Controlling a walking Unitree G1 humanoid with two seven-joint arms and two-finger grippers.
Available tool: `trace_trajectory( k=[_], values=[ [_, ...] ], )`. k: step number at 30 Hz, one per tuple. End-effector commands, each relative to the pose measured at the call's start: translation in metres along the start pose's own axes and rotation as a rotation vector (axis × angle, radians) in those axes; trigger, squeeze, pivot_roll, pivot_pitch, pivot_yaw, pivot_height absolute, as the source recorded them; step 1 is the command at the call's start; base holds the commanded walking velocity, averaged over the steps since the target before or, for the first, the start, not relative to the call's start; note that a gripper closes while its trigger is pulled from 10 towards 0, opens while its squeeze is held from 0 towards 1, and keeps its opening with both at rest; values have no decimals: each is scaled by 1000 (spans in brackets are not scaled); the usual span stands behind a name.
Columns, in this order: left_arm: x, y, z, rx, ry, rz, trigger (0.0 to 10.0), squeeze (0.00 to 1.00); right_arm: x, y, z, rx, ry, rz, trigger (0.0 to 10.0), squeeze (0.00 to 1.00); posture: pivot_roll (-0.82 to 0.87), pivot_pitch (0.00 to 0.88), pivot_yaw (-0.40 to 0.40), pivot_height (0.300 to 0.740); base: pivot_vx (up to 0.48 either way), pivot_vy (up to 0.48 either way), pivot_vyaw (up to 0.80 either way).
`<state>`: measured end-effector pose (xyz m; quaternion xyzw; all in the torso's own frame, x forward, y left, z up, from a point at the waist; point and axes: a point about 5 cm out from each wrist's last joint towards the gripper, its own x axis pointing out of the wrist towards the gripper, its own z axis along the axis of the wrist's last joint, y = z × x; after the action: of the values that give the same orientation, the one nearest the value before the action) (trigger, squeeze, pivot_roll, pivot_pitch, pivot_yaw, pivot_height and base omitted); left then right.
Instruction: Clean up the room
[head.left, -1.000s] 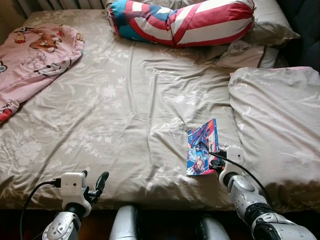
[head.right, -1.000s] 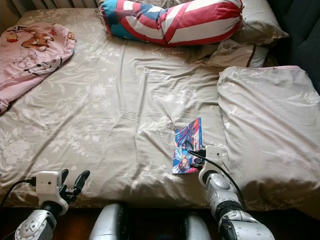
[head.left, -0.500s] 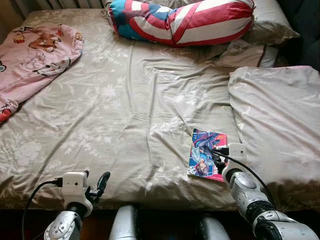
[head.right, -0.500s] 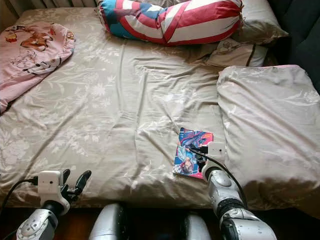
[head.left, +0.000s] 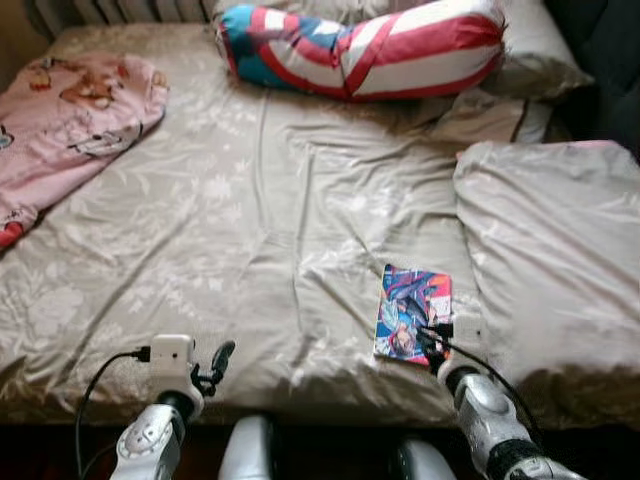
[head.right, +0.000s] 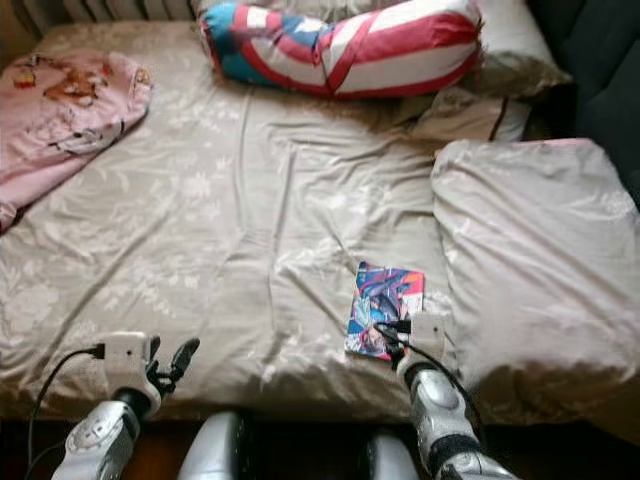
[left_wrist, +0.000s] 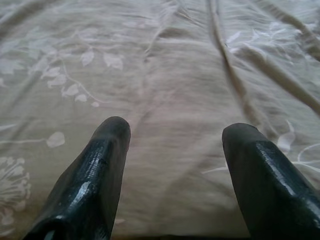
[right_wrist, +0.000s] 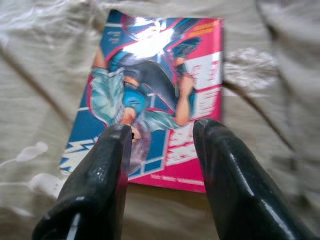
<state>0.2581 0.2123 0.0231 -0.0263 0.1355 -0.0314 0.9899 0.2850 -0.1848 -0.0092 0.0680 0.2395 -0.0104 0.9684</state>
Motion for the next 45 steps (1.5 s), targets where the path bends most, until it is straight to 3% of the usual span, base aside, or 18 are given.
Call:
trace_trajectory(
  k=[1,2,9,10,11,14,17,19,28,36,45],
  values=[
    [-1,3,-13,-11,54,25,10000,0,-7,-4,-17,17,33,-17,10000,0,-18,87,4,706,0,0,0],
    [2,3,-21,-24,97,34,10000,0,-14,-9,-32,28,77,-35,10000,0,-22,72,1,716,0,0,0],
    [3,2,-46,-6,241,43,10000,0,-27,-9,-62,-20,189,-23,10000,0,-33,36,-7,740,0,0,0],
    [0,3,-53,-7,288,50,10000,0,-29,-9,-67,-43,215,-27,10000,0,-41,24,-5,740,0,0,0],
    [-3,4,-61,-3,331,59,10000,0,-31,-10,-71,-6,231,-41,10000,0,-42,22,-4,740,0,0,0],
    [-8,5,-70,-15,389,76,10000,0,-34,-7,-77,6,261,-30,10000,0,-46,9,-4,740,0,0,0],
    [-14,6,-80,8,454,83,10000,0,-38,-3,-87,-50,310,1,10000,0,-51,5,-3,740,0,0,0],
    [-18,7,-86,36,500,97,10000,0,-45,-9,-97,-6,355,-66,10000,0,-48,0,-5,740,0,0,0],
    [-23,0,-95,61,527,80,10000,0,-59,-17,-116,109,396,-187,10000,0,-53,0,-2,740,0,0,0],
    [-37,5,-110,41,603,140,10000,0,-65,-17,-123,67,411,-165,10000,0,-66,0,12,740,0,0,259],
    [-50,3,-123,55,663,141,10000,0,-71,-15,-132,99,454,-151,10000,0,-54,0,5,740,0,220,232]
  ],
)
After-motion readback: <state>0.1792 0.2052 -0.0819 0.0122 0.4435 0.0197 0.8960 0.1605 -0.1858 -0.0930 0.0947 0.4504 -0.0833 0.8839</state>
